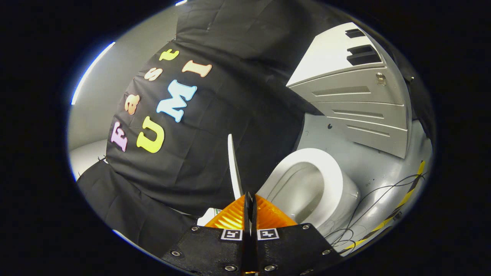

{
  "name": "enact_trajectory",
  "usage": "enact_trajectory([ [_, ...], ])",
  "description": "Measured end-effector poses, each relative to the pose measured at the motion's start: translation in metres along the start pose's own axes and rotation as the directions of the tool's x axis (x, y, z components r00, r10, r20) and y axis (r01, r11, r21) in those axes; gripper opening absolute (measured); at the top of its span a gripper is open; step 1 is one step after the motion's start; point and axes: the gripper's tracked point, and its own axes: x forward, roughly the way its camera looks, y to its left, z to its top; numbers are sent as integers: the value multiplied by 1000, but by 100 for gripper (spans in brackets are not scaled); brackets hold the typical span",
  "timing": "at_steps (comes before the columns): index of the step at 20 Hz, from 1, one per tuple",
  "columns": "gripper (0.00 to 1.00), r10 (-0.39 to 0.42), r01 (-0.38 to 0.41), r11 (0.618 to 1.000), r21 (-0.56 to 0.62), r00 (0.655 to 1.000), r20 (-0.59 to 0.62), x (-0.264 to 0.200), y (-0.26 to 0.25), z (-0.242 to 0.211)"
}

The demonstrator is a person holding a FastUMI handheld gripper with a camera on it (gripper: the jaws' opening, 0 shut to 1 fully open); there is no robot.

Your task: Open the toilet lid.

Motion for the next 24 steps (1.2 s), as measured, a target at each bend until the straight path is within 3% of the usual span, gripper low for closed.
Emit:
enact_trajectory([
  [4, 0, -5, 4, 999, -41, 1000, -9, 1, 6, -1],
  [13, 0, 78, -81, 976, -202, 997, -24, -7, 66, -17],
  [24, 0, 140, -147, 899, -411, 989, -47, -17, 126, -46],
])
